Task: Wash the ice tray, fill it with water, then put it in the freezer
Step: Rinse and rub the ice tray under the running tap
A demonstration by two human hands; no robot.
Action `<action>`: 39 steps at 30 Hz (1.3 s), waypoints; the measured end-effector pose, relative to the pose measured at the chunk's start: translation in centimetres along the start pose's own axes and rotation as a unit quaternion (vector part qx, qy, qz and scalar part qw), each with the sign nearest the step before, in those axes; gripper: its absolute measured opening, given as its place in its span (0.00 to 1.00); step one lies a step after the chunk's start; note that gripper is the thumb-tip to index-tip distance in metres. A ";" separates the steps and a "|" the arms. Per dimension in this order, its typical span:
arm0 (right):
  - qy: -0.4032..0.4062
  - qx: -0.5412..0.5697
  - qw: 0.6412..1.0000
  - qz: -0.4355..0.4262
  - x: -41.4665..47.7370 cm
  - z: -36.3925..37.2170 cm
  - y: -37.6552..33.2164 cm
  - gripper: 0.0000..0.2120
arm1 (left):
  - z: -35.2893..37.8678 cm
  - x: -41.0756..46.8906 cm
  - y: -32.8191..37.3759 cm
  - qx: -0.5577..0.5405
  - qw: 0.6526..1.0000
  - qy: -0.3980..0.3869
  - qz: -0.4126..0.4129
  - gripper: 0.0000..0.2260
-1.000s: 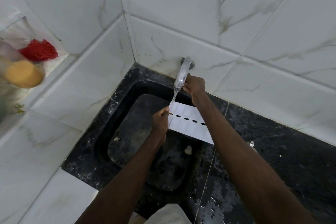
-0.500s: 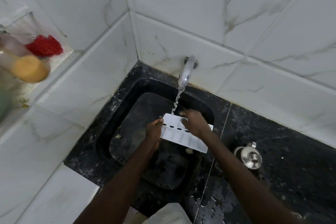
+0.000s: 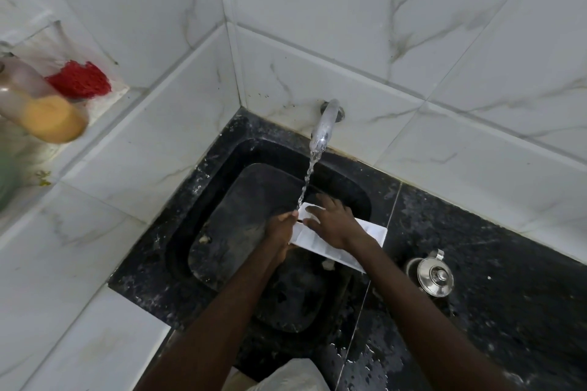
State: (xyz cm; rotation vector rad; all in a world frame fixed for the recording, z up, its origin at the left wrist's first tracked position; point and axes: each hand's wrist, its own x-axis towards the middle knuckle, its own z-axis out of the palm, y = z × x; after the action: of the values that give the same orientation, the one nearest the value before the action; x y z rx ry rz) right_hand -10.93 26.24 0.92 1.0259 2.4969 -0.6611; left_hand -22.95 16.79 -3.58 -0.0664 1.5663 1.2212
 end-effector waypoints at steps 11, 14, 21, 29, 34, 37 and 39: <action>0.102 -0.036 0.994 -0.004 1.2 -0.9 -2.8 0.28 | -0.9 1.2 2.7 0.087 0.988 0.046 0.119 0.11; 0.084 -0.023 0.995 -0.049 1.1 -0.8 -3.4 0.24 | -1.5 1.8 2.4 0.077 0.986 0.066 0.133 0.10; 0.095 -0.018 0.995 -0.003 1.4 -1.2 -3.0 0.24 | -1.0 1.4 1.9 0.095 0.985 0.047 0.134 0.10; 0.075 0.014 0.997 0.009 0.2 -1.6 -1.5 0.22 | -3.3 2.2 1.4 -0.014 0.997 0.077 0.004 0.15; 0.034 0.025 0.999 0.016 0.0 -0.8 -1.9 0.22 | -2.5 0.9 0.8 -0.095 0.995 -0.002 -0.028 0.13; 0.029 0.002 1.000 -0.008 -0.4 -0.6 -2.5 0.23 | -2.2 1.2 0.6 -0.110 0.994 0.023 -0.009 0.13; 0.046 0.003 0.998 -0.032 -0.7 -0.9 -2.3 0.22 | -2.4 1.6 0.8 -0.094 0.993 0.065 0.009 0.15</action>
State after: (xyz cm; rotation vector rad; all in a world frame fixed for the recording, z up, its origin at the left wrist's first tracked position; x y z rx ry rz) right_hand -12.30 24.93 2.67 1.0030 2.6182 -0.6535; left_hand -25.69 16.31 -4.56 -0.2593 1.5614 1.3994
